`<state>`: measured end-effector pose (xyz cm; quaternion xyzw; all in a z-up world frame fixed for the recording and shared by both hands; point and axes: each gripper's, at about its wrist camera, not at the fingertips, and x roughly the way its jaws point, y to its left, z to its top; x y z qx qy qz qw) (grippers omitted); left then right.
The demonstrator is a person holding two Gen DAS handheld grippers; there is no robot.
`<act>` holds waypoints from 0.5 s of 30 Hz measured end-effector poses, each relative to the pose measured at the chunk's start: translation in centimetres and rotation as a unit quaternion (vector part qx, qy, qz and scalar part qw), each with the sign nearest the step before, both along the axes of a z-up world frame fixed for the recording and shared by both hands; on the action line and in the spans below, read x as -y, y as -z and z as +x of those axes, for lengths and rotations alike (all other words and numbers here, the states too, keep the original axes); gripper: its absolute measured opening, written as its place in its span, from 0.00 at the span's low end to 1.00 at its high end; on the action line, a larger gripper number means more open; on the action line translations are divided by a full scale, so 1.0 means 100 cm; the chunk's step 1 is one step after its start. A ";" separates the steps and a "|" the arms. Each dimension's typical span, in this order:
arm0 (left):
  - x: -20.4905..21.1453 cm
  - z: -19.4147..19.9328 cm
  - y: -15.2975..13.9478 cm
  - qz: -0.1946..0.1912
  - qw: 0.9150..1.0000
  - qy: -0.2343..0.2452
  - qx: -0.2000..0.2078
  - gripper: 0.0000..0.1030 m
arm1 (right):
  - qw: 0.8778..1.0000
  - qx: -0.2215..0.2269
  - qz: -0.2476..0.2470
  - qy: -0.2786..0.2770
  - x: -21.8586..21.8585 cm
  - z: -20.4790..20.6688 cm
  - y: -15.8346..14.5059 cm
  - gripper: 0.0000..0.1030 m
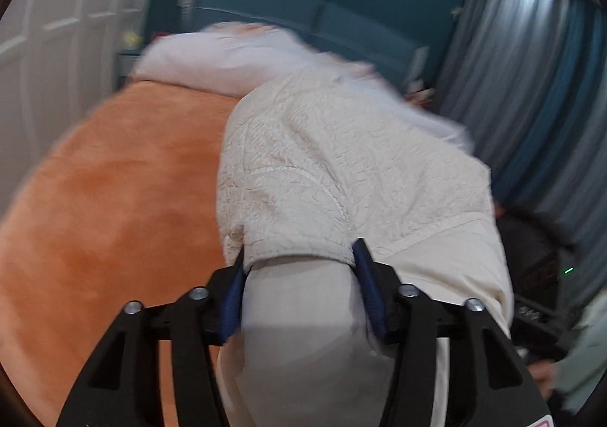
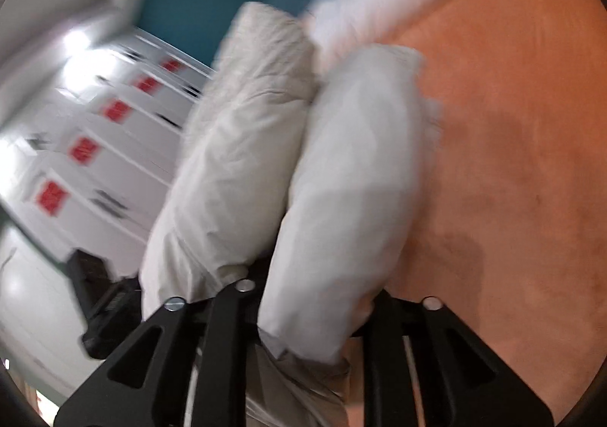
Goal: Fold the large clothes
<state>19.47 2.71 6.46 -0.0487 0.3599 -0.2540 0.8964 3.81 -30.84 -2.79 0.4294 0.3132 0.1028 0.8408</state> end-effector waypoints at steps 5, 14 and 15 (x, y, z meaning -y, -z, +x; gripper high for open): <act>-0.010 0.019 0.068 0.177 0.980 -0.076 -0.043 0.55 | 0.989 -0.147 -0.033 0.003 -0.017 0.017 0.065 0.28; -0.016 -0.032 0.039 0.083 0.993 -0.069 -0.053 0.69 | 0.988 -0.063 -0.137 -0.028 -0.056 -0.009 -0.012 0.46; -0.011 -0.038 0.042 0.088 0.992 -0.068 -0.055 0.70 | 0.987 -0.071 -0.137 -0.035 -0.062 -0.001 -0.008 0.47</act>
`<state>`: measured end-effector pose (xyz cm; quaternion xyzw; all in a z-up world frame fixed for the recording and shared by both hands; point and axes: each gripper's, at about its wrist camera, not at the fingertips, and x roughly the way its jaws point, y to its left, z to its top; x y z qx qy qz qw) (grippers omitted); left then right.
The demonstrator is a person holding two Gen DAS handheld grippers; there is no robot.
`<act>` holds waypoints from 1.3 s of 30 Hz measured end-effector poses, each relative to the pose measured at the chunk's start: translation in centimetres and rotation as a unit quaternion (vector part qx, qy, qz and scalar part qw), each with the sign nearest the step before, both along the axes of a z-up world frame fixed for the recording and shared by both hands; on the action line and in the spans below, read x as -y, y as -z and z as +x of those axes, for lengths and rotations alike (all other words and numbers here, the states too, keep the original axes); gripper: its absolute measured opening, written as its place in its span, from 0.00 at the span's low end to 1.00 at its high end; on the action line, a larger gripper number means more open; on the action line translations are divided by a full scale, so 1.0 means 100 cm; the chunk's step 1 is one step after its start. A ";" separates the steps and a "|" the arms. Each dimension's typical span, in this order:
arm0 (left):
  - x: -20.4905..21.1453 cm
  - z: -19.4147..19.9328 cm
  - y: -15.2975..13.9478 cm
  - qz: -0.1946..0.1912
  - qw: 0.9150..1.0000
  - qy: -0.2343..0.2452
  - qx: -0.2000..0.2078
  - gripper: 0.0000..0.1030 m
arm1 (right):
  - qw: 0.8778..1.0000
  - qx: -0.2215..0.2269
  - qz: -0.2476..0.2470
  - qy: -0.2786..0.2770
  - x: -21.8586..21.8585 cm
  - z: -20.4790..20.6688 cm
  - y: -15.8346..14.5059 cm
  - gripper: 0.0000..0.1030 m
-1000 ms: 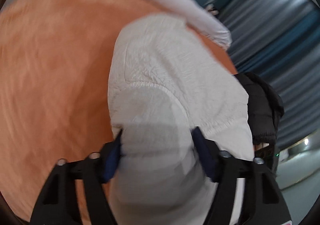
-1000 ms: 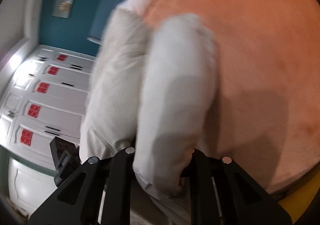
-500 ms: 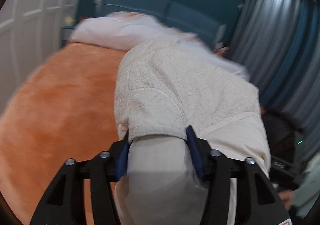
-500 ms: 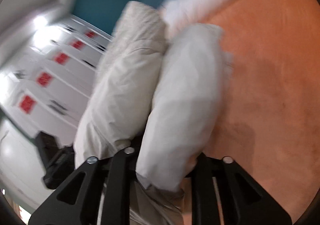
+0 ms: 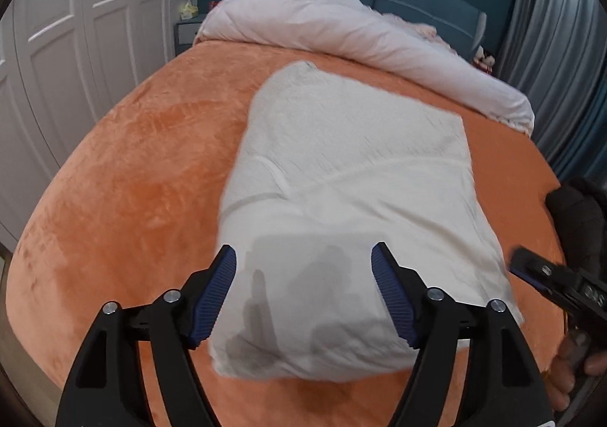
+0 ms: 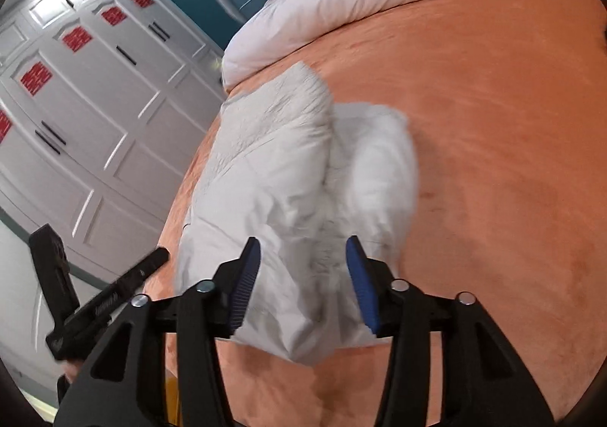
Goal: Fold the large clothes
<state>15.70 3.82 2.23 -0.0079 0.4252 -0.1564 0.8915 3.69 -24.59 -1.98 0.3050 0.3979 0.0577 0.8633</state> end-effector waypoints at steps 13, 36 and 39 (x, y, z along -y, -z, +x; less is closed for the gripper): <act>0.016 -0.017 0.033 0.034 0.998 -0.009 -0.043 0.73 | 0.995 -0.066 -0.066 -0.029 -0.014 -0.002 0.046 0.01; 0.026 -0.045 0.043 0.084 0.995 -0.024 -0.041 0.73 | 0.972 -0.095 -0.211 -0.038 -0.047 -0.033 0.051 0.02; 0.026 -0.050 0.047 0.090 0.995 -0.024 -0.046 0.73 | 0.971 -0.085 -0.221 -0.034 -0.050 -0.043 0.042 0.02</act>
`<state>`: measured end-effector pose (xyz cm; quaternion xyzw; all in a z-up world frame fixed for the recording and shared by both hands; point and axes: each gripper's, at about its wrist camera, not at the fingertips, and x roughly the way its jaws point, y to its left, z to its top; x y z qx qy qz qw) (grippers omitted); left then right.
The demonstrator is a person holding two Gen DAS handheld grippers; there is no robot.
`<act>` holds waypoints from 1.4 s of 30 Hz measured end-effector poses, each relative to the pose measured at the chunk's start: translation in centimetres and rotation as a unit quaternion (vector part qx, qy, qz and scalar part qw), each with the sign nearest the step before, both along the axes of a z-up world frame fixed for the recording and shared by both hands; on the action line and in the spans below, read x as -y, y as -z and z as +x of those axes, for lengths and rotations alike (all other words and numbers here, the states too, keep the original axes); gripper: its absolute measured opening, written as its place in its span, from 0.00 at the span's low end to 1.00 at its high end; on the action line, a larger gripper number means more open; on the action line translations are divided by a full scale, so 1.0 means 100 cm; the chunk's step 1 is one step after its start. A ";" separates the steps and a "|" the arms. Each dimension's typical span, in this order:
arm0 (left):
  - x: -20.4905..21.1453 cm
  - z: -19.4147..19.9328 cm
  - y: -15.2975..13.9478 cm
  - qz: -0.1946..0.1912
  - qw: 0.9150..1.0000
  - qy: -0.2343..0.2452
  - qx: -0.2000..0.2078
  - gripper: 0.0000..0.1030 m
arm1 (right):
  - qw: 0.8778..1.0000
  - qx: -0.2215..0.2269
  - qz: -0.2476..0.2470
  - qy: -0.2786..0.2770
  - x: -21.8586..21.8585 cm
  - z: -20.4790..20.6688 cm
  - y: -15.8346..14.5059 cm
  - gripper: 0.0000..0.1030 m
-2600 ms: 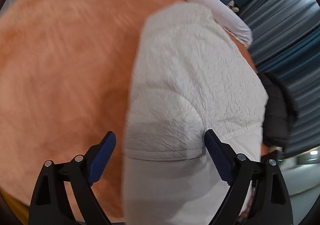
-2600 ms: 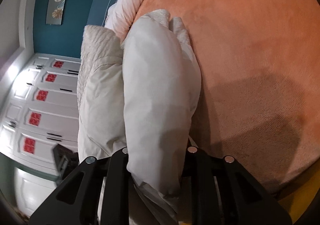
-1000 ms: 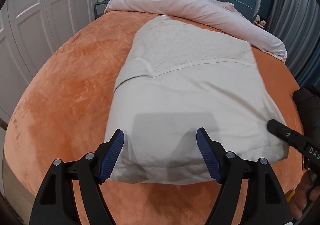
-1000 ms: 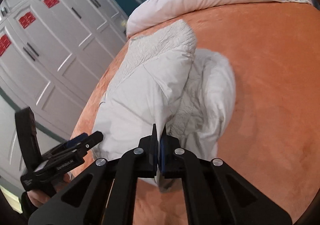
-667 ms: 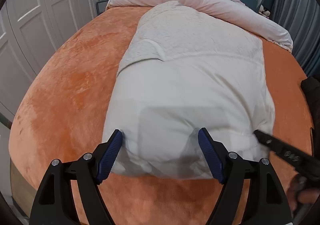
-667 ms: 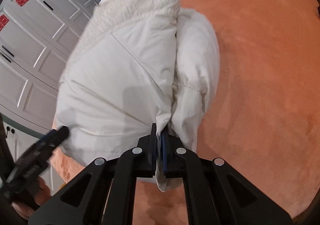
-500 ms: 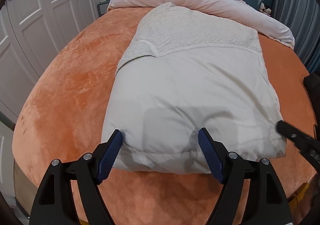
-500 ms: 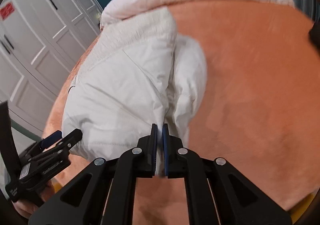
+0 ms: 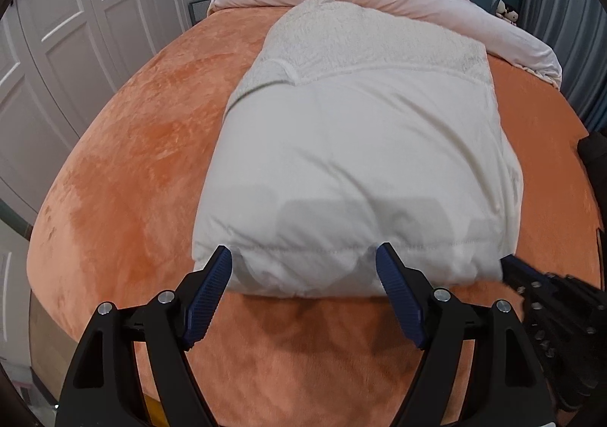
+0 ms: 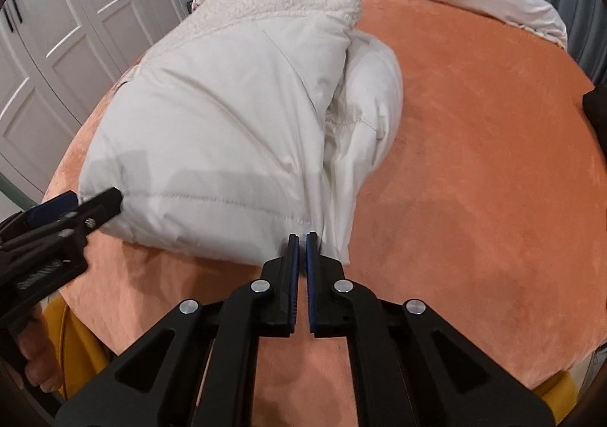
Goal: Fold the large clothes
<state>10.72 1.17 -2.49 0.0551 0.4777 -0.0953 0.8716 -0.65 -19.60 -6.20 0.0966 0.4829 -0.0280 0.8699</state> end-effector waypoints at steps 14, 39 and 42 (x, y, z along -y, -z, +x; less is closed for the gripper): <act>0.005 -0.039 0.009 0.017 1.000 0.005 0.000 0.73 | 1.000 0.021 -0.006 0.004 -0.018 -0.048 -0.010 0.12; 0.005 -0.088 0.017 0.034 0.999 -0.021 0.030 0.74 | 0.998 0.042 -0.034 0.016 -0.035 -0.097 -0.004 0.40; 0.005 -0.090 0.016 0.033 0.998 -0.026 0.036 0.73 | 0.998 0.042 -0.035 0.013 -0.039 -0.098 -0.004 0.40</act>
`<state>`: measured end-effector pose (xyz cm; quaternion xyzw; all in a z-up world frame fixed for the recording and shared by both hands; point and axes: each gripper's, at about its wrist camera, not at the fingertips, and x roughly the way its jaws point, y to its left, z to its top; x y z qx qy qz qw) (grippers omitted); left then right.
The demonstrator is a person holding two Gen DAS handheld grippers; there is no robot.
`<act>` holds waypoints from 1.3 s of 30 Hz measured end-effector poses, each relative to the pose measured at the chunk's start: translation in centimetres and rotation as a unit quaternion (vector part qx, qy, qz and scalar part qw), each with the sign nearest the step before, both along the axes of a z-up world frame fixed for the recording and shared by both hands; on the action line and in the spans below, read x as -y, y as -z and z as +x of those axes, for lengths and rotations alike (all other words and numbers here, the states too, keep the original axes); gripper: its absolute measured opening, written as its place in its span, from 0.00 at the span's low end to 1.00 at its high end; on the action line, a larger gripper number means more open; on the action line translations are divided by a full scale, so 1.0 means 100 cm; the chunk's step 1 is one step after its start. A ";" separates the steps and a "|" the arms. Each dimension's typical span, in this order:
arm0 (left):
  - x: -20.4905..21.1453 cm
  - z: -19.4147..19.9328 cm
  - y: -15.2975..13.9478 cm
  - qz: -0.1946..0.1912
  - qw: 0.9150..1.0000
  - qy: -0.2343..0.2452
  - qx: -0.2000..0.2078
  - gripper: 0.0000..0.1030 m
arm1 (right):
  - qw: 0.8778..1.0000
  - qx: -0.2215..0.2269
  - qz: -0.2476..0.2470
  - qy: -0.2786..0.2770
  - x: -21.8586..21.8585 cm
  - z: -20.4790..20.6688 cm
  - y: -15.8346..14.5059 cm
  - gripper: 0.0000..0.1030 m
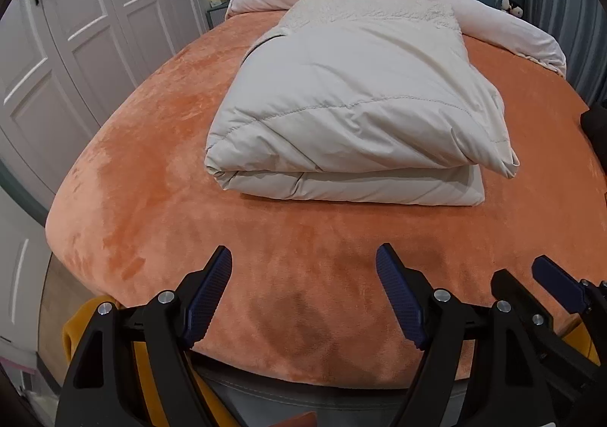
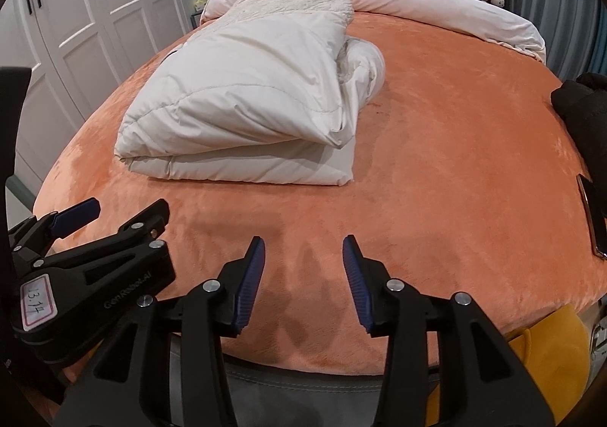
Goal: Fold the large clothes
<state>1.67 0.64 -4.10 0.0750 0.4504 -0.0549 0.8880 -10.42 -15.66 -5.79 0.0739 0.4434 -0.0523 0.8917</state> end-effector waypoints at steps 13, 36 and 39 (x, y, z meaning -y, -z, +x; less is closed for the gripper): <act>0.000 -0.002 -0.003 0.003 1.000 -0.003 0.012 0.73 | 1.000 0.004 -0.001 0.005 -0.003 -0.002 -0.003 0.40; 0.000 0.001 -0.004 0.007 1.000 -0.001 0.015 0.70 | 1.000 0.006 -0.005 0.008 -0.003 -0.002 -0.004 0.40; 0.000 0.001 -0.004 0.008 1.000 0.000 0.018 0.69 | 1.000 0.006 -0.005 0.011 -0.004 -0.002 -0.005 0.40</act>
